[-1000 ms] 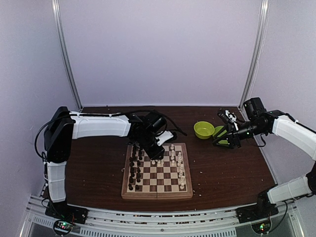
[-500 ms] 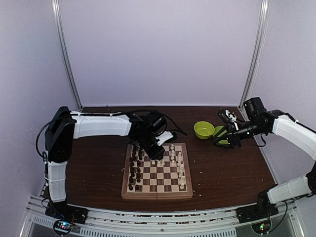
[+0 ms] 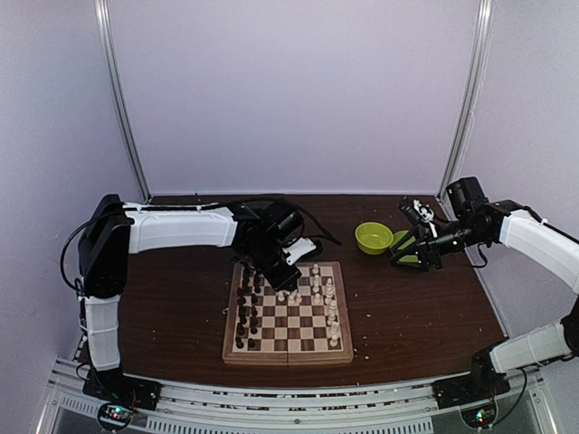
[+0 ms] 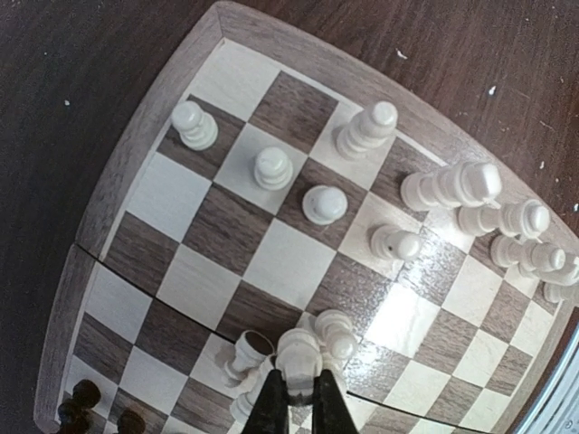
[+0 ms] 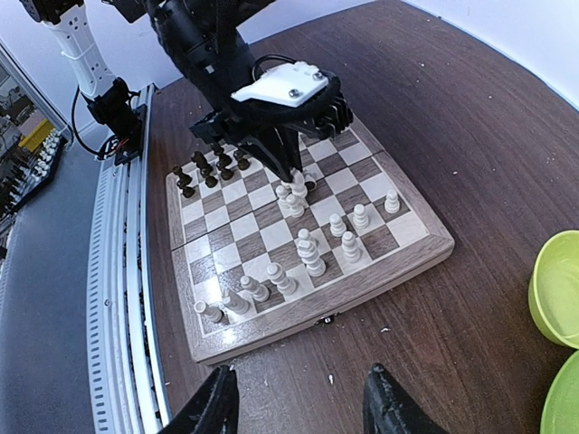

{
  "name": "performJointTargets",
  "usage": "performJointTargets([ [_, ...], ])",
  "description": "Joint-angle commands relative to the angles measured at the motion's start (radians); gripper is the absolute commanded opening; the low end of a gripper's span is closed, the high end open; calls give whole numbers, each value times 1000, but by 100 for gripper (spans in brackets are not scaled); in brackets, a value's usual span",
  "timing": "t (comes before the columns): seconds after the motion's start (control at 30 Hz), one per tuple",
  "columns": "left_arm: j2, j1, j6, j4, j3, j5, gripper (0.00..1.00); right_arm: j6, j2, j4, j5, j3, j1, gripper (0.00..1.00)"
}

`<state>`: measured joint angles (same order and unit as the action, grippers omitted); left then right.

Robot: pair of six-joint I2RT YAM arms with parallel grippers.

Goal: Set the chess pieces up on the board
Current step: Pick up the chess pile from the chessboard, then pass from the left arm to the right

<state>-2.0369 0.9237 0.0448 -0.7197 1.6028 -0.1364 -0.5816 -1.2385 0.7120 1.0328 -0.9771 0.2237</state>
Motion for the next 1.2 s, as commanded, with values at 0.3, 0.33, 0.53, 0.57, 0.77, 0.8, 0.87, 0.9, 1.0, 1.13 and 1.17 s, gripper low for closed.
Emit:
performJointTargets([
  [0.3,169,13,-8,23,-27,-13,0,-9,-7,8,23,-25,-3,47],
  [0.33,175,15,-9,29,-33,-15,0,-8,-8,7,24,-24,-3,47],
  [0.53,192,15,1,58,-61,-32,0,0,-12,6,32,-24,-3,47],
  [0.57,193,15,5,60,-65,-36,0,1,-10,4,32,-24,-3,47],
  [0.77,255,14,40,142,-125,-44,0,92,-16,-63,69,-9,-2,48],
  [0.8,271,14,44,160,-135,-46,0,128,-23,-96,85,-7,0,48],
  [0.87,310,14,52,208,-159,-60,0,199,-43,-146,104,-13,5,49],
  [0.9,331,14,60,242,-175,-63,0,235,-55,-166,107,-21,9,49],
  [1.0,417,15,90,373,-251,-77,0,372,-82,-252,126,-56,19,50],
  [1.13,512,15,133,578,-343,-79,0,709,-91,-517,146,-41,29,55],
  [1.17,534,15,143,637,-364,-82,0,780,-99,-579,151,-42,34,56],
])
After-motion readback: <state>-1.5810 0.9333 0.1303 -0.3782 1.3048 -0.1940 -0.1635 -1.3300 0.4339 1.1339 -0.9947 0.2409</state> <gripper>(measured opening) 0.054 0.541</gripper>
